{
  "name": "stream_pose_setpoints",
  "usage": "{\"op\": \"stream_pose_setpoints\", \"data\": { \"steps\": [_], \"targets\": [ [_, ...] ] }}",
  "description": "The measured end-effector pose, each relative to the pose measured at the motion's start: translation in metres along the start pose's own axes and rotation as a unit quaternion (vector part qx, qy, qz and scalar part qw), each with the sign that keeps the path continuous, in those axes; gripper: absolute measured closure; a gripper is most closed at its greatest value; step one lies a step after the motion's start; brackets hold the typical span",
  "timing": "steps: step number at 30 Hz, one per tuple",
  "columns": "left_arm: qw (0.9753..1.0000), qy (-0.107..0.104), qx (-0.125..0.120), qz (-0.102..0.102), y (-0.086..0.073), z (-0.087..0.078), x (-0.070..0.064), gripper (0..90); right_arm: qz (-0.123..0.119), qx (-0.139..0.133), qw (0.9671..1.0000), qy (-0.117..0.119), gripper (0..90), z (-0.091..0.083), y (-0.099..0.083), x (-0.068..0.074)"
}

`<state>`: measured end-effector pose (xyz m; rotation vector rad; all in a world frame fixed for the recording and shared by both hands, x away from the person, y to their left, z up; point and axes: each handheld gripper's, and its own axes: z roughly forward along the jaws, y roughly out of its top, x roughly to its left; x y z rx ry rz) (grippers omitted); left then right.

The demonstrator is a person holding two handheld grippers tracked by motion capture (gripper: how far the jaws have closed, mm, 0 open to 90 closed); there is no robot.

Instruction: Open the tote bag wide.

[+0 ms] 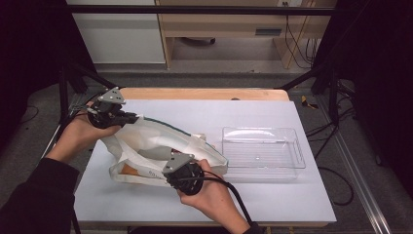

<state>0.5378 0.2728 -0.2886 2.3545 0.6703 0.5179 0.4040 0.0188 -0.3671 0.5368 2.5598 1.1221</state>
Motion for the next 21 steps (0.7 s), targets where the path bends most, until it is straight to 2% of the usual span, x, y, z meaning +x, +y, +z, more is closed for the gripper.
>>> {"op": "stream_pose_setpoints", "data": {
  "steps": [5, 7, 9, 13, 18, 21],
  "targets": [
    [0.9999, 0.012, -0.004, -0.002, 0.004, 0.0, 0.006, 84.3, -0.009, 0.0, 0.9998, 0.018, 89.0, 0.003, -0.01, 0.012],
    [0.9999, 0.017, -0.002, -0.002, 0.005, 0.003, 0.008, 84.3, -0.002, -0.001, 0.9997, 0.024, 89.0, 0.006, -0.018, 0.017],
    [0.9998, 0.02, -0.004, -0.003, 0.004, 0.007, 0.01, 84.3, -0.004, -0.001, 0.9996, 0.028, 89.0, 0.009, -0.022, 0.018],
    [0.9991, 0.036, -0.014, -0.019, 0.0, 0.02, 0.014, 84.3, 0.004, -0.02, 0.9992, 0.034, 89.1, 0.013, -0.032, 0.019],
    [0.998, 0.054, -0.024, -0.023, -0.002, 0.031, 0.017, 84.5, 0.012, -0.025, 0.9984, 0.048, 89.1, 0.018, -0.04, 0.02],
    [0.9972, 0.064, -0.028, -0.027, -0.004, 0.037, 0.02, 84.6, 0.016, -0.034, 0.9982, 0.047, 89.1, 0.019, -0.041, 0.021]
  ]
}}
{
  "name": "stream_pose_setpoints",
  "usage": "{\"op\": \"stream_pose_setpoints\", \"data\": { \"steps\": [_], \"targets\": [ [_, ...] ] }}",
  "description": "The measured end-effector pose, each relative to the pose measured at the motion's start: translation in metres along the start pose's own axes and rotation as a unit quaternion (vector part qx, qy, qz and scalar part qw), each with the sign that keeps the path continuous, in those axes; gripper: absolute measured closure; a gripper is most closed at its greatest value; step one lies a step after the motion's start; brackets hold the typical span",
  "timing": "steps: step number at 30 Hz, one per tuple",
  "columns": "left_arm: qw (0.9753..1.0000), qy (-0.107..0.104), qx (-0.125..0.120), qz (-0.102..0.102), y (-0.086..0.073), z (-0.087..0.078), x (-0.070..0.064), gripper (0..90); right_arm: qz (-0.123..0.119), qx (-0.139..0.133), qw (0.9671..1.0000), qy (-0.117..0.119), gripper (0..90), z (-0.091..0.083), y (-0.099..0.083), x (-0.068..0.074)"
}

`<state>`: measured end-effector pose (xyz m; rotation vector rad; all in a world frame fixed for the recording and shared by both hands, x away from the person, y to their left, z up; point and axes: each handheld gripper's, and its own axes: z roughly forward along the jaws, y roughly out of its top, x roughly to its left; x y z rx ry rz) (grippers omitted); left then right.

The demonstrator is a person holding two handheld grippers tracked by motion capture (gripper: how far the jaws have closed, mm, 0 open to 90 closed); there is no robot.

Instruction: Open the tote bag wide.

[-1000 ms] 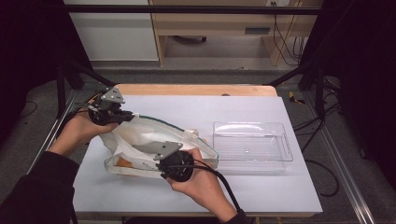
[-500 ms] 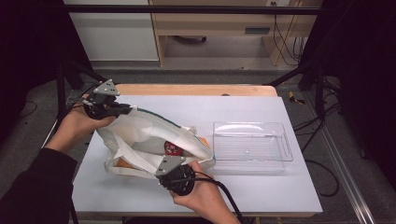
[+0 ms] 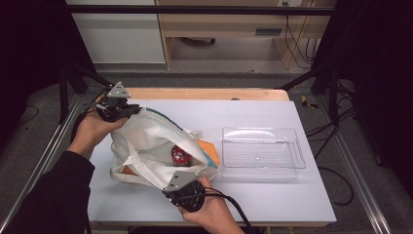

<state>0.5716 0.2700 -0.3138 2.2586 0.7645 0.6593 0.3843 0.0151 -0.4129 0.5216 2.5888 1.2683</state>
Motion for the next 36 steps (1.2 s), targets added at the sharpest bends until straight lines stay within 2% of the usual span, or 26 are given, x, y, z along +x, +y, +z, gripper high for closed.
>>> {"op": "stream_pose_setpoints", "data": {
  "steps": [4, 8, 11, 15, 20, 23, 26, 29, 33, 36],
  "targets": [
    [0.9997, 0.017, -0.013, -0.013, -0.002, 0.003, 0.007, 84.6, 0.006, -0.007, 0.9999, 0.004, 89.2, 0.0, -0.001, 0.001],
    [0.9994, 0.015, -0.02, -0.025, -0.004, 0.002, 0.014, 84.6, 0.005, -0.011, 0.9999, 0.006, 89.2, -0.003, 0.0, 0.002],
    [0.9993, 0.011, -0.015, -0.032, -0.007, 0.006, 0.016, 84.6, 0.004, -0.009, 0.9999, 0.01, 89.2, 0.0, -0.001, 0.003],
    [0.9992, 0.018, -0.011, -0.035, -0.007, 0.013, 0.017, 84.6, 0.0, -0.005, 0.9999, 0.013, 89.2, 0.004, -0.004, 0.005],
    [0.9991, 0.03, -0.006, -0.029, -0.008, 0.026, 0.021, 84.6, 0.007, -0.004, 0.9998, 0.019, 89.2, 0.007, -0.011, 0.002],
    [0.9986, 0.036, -0.01, -0.038, -0.01, 0.036, 0.022, 84.6, 0.018, -0.001, 0.9996, 0.023, 89.2, 0.011, -0.018, -0.002],
    [0.9985, 0.039, -0.008, -0.038, -0.011, 0.04, 0.023, 84.6, 0.02, 0.0, 0.9995, 0.025, 89.2, 0.013, -0.021, -0.003],
    [0.9981, 0.037, -0.005, -0.048, -0.015, 0.046, 0.023, 84.6, 0.02, 0.004, 0.9993, 0.031, 89.2, 0.016, -0.024, -0.003],
    [0.998, 0.036, 0.002, -0.052, -0.02, 0.054, 0.023, 84.6, 0.019, 0.012, 0.9991, 0.037, 89.2, 0.019, -0.026, -0.003],
    [0.9975, 0.033, -0.003, -0.062, -0.024, 0.058, 0.023, 84.6, 0.022, 0.015, 0.9989, 0.039, 89.2, 0.021, -0.028, -0.002]
  ]
}}
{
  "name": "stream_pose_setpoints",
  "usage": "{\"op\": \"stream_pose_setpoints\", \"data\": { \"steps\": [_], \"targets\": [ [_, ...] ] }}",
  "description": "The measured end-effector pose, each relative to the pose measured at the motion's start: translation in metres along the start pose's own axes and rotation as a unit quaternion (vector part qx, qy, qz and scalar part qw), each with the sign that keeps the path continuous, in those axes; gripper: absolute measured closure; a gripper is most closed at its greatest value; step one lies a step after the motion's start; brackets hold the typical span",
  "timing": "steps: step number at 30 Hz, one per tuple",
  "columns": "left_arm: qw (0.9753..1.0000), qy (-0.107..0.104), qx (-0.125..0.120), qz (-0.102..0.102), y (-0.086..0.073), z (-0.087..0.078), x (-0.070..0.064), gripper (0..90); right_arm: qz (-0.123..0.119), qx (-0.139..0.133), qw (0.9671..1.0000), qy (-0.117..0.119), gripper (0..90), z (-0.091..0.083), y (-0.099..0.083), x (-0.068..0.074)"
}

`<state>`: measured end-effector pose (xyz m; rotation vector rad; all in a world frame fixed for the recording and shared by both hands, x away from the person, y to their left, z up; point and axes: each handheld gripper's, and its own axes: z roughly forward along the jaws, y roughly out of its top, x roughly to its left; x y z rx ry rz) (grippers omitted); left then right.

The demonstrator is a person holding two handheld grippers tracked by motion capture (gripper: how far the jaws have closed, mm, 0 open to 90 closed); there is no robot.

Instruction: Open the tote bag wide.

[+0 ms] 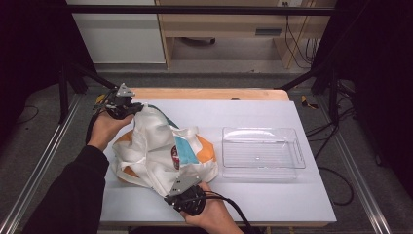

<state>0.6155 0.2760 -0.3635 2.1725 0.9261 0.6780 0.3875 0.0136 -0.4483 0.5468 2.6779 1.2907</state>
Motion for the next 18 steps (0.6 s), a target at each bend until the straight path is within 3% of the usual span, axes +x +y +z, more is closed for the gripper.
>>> {"op": "stream_pose_setpoints", "data": {
  "steps": [5, 7, 11, 15, 18],
  "targets": [
    [0.9999, -0.007, -0.01, -0.009, -0.007, -0.002, -0.002, 84.4, 0.006, -0.007, 0.9999, -0.007, 88.7, 0.001, -0.002, -0.002],
    [0.9998, -0.007, -0.016, -0.012, -0.007, -0.007, -0.004, 82.8, 0.01, -0.01, 0.9998, -0.009, 84.5, -0.001, -0.001, -0.004],
    [0.9994, 0.007, -0.031, -0.009, -0.006, -0.022, -0.011, 66.2, 0.011, -0.015, 0.9997, -0.017, 68.9, -0.005, 0.002, -0.002],
    [0.9984, 0.019, -0.053, -0.002, -0.005, -0.044, -0.021, 52.5, 0.006, -0.028, 0.9988, -0.04, 54.5, -0.015, 0.009, 0.003],
    [0.9977, 0.03, -0.058, 0.015, -0.005, -0.065, -0.032, 48.4, 0.0, -0.033, 0.9983, -0.047, 50.7, -0.02, 0.013, 0.005]
  ]
}}
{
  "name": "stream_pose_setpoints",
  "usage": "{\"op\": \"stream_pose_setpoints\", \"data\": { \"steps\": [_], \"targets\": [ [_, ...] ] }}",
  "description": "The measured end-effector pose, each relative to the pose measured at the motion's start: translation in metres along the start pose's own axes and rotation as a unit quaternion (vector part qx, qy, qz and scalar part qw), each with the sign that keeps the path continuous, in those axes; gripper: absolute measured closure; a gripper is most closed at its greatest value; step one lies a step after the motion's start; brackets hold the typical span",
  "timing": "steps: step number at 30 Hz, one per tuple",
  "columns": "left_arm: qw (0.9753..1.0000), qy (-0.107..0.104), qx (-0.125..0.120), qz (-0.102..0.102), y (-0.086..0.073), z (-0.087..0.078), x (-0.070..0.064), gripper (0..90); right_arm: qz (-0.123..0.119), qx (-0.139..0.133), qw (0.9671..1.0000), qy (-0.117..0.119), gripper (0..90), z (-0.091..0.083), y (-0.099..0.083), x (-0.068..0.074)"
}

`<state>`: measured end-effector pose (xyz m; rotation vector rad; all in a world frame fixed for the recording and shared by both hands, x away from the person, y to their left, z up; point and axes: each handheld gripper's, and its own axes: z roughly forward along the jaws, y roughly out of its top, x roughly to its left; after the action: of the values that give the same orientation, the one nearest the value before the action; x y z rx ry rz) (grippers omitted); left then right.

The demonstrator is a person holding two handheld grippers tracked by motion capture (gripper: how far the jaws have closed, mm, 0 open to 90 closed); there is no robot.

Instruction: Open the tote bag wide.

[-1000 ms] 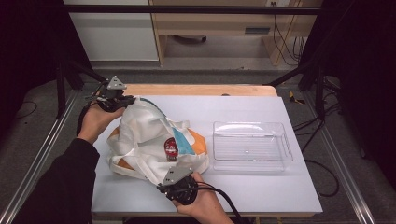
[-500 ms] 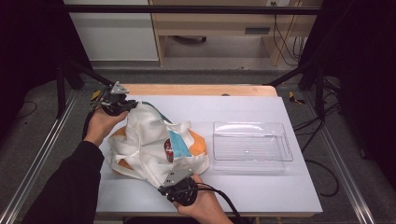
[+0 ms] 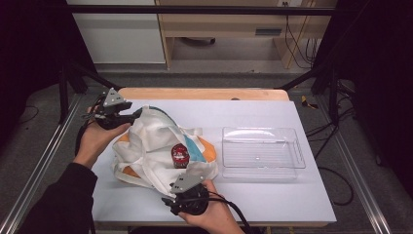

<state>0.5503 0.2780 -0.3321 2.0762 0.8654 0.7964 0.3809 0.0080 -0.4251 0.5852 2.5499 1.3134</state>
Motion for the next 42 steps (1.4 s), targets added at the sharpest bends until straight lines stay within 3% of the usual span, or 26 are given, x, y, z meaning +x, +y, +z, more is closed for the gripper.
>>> {"op": "stream_pose_setpoints", "data": {
  "steps": [4, 5, 8, 9, 10, 13, 16, 22, 25, 27, 32, 36, 38, 42],
  "targets": [
    [0.9999, 0.0, -0.002, 0.015, -0.001, -0.024, -0.012, 43.7, -0.009, -0.016, 0.9995, -0.024, 46.4, -0.017, 0.01, 0.007],
    [0.9999, -0.003, -0.001, 0.017, -0.003, -0.031, -0.015, 40.6, -0.009, -0.014, 0.9991, -0.039, 44.9, -0.024, 0.016, 0.007],
    [0.9998, -0.002, -0.009, 0.015, -0.009, -0.046, -0.024, 39.5, -0.009, -0.017, 0.9987, -0.048, 44.0, -0.031, 0.022, 0.004],
    [0.9998, 0.001, -0.01, 0.014, -0.015, -0.055, -0.033, 37.6, -0.011, -0.02, 0.9978, -0.062, 42.3, -0.038, 0.029, 0.001],
    [0.9998, 0.001, -0.01, 0.014, -0.015, -0.055, -0.033, 37.0, -0.011, -0.02, 0.9978, -0.062, 42.3, -0.038, 0.029, 0.001],
    [0.9999, 0.002, -0.006, 0.015, -0.031, -0.066, -0.051, 37.2, -0.019, -0.017, 0.9966, -0.078, 40.8, -0.05, 0.045, -0.009],
    [0.9999, 0.001, -0.011, 0.011, -0.039, -0.068, -0.062, 37.2, -0.028, -0.008, 0.9958, -0.086, 40.5, -0.054, 0.055, -0.017],
    [0.9999, 0.006, -0.011, -0.008, -0.061, -0.061, -0.087, 37.2, -0.04, -0.001, 0.9948, -0.094, 40.8, -0.062, 0.084, -0.044],
    [0.9994, -0.006, -0.012, -0.031, -0.071, -0.053, -0.096, 37.2, -0.048, 0.008, 0.9928, -0.109, 40.6, -0.059, 0.099, -0.059],
    [0.9995, -0.004, -0.009, -0.029, -0.072, -0.05, -0.099, 37.2, -0.046, 0.009, 0.9927, -0.111, 40.6, -0.058, 0.102, -0.062],
    [0.9994, 0.003, -0.012, -0.033, -0.079, -0.047, -0.104, 39.8, -0.049, 0.038, 0.9912, -0.117, 39.9, -0.034, 0.118, -0.092],
    [0.9985, -0.007, -0.015, -0.052, -0.089, -0.042, -0.103, 41.4, -0.053, 0.062, 0.9895, -0.119, 38.1, -0.015, 0.124, -0.107],
    [0.9989, -0.009, -0.005, -0.045, -0.091, -0.04, -0.102, 41.5, -0.044, 0.075, 0.9886, -0.123, 37.7, -0.005, 0.124, -0.114],
    [0.9988, -0.017, -0.008, -0.045, -0.092, -0.038, -0.105, 43.0, -0.04, 0.098, 0.9861, -0.129, 37.1, 0.009, 0.122, -0.12]
  ]
}}
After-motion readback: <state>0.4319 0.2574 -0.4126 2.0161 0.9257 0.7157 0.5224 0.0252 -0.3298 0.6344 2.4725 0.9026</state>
